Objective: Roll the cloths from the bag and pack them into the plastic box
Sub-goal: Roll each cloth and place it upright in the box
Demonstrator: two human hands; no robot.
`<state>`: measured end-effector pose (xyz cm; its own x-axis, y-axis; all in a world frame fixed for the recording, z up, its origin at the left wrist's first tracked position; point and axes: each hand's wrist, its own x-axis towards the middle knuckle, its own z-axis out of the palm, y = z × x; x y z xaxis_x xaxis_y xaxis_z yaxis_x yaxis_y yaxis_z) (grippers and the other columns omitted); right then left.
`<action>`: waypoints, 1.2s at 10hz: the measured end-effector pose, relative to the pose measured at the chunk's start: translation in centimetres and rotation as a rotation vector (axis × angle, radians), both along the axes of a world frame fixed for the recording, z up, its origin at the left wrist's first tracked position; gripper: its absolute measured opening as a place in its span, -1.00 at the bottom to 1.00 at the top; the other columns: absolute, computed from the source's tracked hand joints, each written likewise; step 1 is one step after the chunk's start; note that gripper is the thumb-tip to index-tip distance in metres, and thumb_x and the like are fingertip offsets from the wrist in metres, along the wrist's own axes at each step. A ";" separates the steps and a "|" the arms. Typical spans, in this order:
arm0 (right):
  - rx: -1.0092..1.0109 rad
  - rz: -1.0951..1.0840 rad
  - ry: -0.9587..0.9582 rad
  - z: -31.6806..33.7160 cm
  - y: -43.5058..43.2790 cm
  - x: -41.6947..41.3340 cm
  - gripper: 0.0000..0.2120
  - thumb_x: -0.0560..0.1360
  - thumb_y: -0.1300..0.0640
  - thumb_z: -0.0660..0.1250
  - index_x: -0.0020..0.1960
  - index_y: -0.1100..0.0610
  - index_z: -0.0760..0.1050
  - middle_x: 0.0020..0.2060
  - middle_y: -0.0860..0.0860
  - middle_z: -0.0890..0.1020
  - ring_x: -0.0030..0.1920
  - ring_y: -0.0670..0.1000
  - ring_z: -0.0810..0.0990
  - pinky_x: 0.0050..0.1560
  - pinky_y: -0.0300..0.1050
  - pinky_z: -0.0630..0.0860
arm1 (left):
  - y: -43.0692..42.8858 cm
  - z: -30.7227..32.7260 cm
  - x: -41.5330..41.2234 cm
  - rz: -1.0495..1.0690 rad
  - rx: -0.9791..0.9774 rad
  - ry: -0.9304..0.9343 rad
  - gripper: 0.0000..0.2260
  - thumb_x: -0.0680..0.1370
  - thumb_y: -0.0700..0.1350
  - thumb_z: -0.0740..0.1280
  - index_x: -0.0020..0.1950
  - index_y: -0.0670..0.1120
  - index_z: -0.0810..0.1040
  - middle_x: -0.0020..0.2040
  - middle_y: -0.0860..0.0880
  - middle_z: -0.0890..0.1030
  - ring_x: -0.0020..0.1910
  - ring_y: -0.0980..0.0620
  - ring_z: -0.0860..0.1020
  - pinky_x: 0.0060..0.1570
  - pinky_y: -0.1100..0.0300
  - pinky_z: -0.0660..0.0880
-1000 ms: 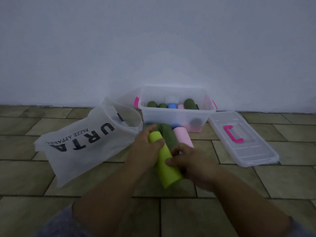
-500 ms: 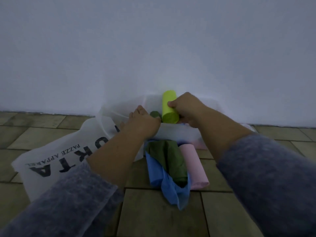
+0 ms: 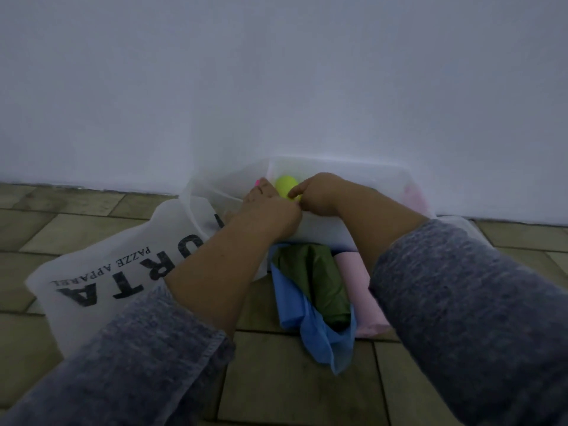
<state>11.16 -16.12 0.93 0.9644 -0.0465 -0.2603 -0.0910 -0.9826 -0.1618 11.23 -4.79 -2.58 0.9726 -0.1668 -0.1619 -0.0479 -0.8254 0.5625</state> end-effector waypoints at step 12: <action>0.771 -0.747 -0.170 -5.7 -3.6 -22.7 -0.61 0.38 0.09 0.44 0.14 0.24 0.50 -0.07 0.13 0.61 -0.16 0.08 0.59 -0.36 -0.14 0.52 | 5.1 -2.8 -18.2 -0.293 -0.025 -0.027 -0.57 0.47 0.13 0.30 0.28 -0.03 0.44 0.21 -0.06 0.53 0.11 -0.05 0.52 -0.08 0.22 0.43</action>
